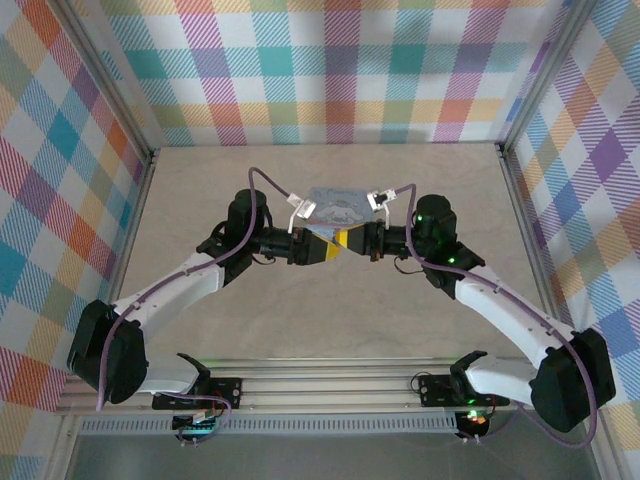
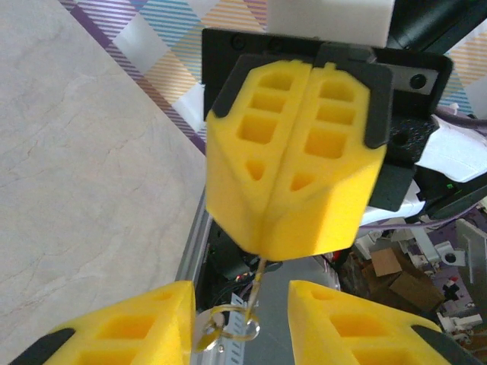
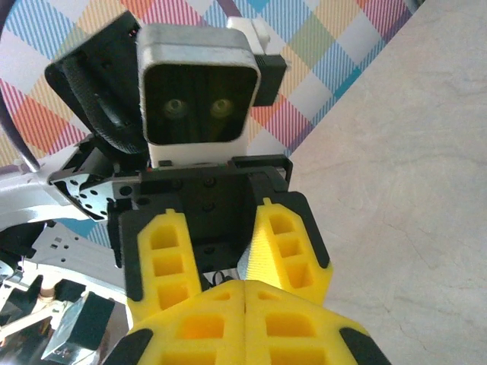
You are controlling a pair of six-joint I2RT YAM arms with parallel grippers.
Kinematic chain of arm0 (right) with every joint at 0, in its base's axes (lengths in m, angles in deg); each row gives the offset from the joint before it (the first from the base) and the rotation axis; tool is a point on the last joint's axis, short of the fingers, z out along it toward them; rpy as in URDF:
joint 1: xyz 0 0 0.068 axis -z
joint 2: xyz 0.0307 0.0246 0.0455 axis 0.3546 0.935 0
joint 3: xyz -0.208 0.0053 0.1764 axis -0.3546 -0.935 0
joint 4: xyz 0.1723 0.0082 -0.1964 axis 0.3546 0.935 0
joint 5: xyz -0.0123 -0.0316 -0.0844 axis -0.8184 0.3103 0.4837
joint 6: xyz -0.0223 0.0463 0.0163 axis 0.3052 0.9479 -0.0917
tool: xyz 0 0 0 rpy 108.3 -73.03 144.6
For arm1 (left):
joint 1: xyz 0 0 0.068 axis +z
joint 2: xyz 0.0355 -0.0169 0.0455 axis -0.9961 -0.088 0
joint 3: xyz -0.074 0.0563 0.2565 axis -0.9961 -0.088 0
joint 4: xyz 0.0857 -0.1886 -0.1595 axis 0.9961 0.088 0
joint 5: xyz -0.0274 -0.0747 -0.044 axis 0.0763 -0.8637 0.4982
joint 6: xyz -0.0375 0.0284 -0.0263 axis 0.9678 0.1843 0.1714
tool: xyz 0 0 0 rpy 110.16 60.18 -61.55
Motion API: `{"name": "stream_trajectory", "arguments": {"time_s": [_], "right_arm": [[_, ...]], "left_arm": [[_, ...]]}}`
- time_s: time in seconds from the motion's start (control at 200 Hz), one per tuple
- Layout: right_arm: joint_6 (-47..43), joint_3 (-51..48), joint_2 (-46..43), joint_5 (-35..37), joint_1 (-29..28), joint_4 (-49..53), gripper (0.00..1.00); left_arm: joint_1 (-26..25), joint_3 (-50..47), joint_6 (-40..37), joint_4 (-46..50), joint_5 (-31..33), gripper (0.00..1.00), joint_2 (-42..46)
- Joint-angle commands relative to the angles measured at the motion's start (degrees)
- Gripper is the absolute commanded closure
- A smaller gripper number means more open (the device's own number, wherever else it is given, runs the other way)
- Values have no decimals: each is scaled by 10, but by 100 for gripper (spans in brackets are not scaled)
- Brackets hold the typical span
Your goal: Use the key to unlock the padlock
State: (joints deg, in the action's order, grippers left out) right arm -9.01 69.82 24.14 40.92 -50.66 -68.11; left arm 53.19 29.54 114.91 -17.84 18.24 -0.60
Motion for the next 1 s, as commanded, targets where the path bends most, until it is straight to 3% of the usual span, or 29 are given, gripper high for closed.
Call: {"name": "stream_trajectory", "arguments": {"time_s": [0.0,0.32,0.52,0.995], "right_arm": [[0,-2,-18,2,5,-15,100],[-2,-8,-24,-3,9,-10,100],[-3,-12,-23,-5,10,-9,100],[-3,-8,-8,-14,10,-8,100]], "left_arm": [[-5,-8,-11,1,-4,65,-3],[0,-7,-14,6,8,78,0],[2,-6,-5,-10,2,100,-1],[3,-9,1,-23,6,100,-4]]}}
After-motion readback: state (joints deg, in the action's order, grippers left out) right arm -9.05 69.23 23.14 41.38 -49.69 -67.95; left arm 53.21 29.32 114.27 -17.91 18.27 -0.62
